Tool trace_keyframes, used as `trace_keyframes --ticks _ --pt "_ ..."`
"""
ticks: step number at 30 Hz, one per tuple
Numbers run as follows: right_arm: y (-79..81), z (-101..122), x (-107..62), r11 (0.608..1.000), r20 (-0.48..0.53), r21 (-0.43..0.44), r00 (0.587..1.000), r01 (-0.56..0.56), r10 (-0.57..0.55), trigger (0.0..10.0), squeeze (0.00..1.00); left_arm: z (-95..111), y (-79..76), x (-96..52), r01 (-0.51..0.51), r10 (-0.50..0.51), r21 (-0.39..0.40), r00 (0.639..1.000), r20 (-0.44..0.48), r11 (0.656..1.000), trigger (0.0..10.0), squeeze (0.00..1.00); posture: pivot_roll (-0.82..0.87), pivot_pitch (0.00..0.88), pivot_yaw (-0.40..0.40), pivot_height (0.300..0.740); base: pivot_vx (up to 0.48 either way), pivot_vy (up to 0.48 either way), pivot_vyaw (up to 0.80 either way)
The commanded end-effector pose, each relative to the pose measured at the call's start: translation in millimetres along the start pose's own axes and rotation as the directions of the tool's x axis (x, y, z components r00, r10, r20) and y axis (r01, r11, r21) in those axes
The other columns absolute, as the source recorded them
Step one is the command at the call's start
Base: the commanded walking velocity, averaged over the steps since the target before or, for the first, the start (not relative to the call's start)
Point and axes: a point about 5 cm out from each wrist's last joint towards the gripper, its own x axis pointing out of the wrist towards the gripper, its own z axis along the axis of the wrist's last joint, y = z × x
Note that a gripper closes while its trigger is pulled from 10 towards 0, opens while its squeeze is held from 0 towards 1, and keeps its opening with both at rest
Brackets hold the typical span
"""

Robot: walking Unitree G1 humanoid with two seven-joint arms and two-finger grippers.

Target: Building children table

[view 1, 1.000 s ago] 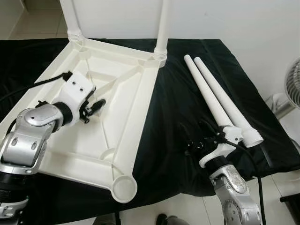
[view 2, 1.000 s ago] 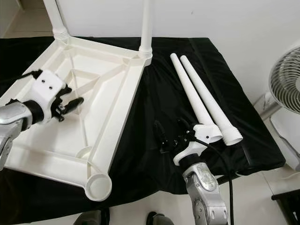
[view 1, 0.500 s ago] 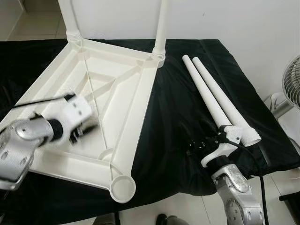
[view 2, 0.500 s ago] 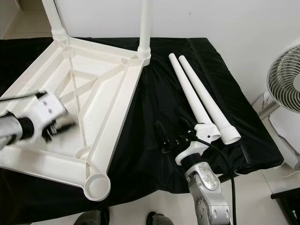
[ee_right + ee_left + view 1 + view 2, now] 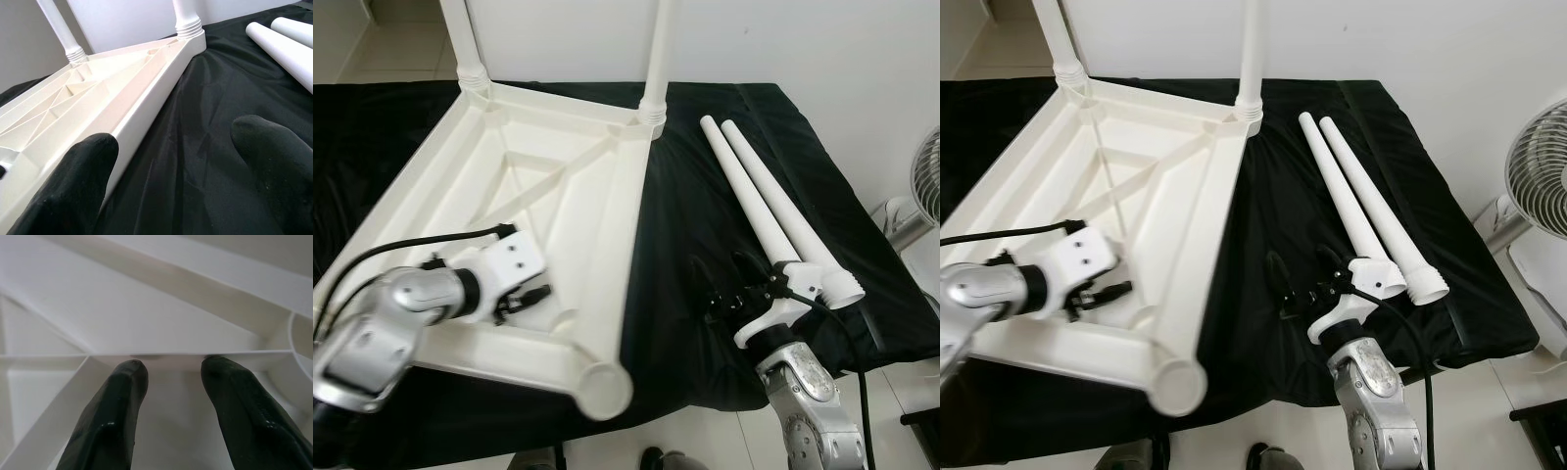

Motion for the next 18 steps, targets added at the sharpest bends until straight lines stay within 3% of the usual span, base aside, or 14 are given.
trace_keyframes --ticks 1,8,12,16,18 --pt "-3.9 0.4 -3.1 1.0 -0.004 -0.011 1.0 0.021 -0.022 10.0 0.0 10.8 -0.4 10.6 -0.033 0.031 0.028 0.999 0.042 0.999 10.0 0.0 0.05 0.18 -0.043 0.74 0.0 0.0 0.0" --pt "-4.2 0.7 -4.5 0.999 -0.003 -0.01 1.0 0.03 -0.03 10.0 0.0 21.1 -1.6 25.2 -0.068 0.068 -0.006 0.994 0.088 0.998 10.0 0.0 0.04 0.181 -0.039 0.74 0.0 0.0 0.0" --pt "-3.6 1.2 -5.0 0.999 0.001 -0.006 0.999 0.038 -0.038 10.0 0.0 39.0 -4.5 53.2 -0.123 0.132 -0.069 0.98 0.15 0.99 10.0 0.0 0.04 0.183 -0.034 0.74 0.0 0.0 0.0" --pt "-2.5 1.3 -4.1 0.999 0.003 -0.007 0.999 0.036 -0.036 10.0 0.0 42.7 1.7 53.6 -0.143 0.154 -0.077 0.974 0.167 0.987 10.0 0.0 0.04 0.183 -0.033 0.74 0.0 0.0 0.0" --pt "-2.4 1.9 -4.5 0.999 0.004 -0.008 0.999 0.036 -0.036 10.0 0.0 45.9 8.4 43.2 -0.129 0.142 -0.075 0.967 0.211 0.989 10.0 0.0 0.04 0.188 -0.03 0.74 0.0 0.0 0.0"
